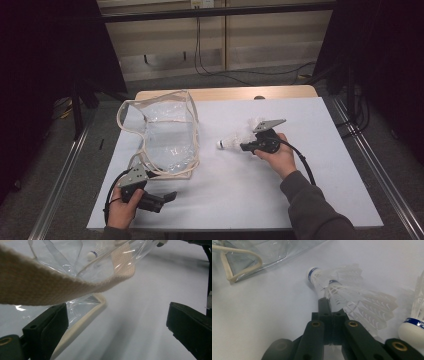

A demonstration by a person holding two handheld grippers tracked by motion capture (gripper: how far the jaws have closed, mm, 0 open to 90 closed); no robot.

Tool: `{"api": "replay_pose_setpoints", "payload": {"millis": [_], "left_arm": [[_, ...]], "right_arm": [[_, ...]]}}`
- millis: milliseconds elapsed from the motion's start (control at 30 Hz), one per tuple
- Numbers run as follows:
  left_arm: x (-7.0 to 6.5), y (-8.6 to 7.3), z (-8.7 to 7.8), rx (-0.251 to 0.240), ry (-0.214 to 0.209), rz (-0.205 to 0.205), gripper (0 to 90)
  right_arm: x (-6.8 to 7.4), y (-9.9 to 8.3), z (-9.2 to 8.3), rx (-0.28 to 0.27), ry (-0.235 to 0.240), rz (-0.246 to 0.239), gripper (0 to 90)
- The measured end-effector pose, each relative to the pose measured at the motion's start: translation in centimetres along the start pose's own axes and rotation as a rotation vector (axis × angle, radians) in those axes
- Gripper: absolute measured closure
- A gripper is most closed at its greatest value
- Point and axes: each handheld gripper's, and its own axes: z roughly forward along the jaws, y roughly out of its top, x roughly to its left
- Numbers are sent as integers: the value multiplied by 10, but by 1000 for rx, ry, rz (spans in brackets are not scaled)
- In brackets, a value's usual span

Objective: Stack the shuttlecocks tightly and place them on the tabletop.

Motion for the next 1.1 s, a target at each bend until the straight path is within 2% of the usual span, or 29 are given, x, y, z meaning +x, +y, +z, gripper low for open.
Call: {"api": "replay_pose_setpoints", "payload": {"millis": [467,533,1100], "left_arm": [[1,0,0,3,4,9,39],[1,0,0,-3,-2,-1,39],[1,0,0,-2,-2,-1,39]], "right_arm": [[-2,1,4,5,-6,0,895],[-2,1,4,4,-6,3,895],[-3,6,7,6,-11,-5,894]]}}
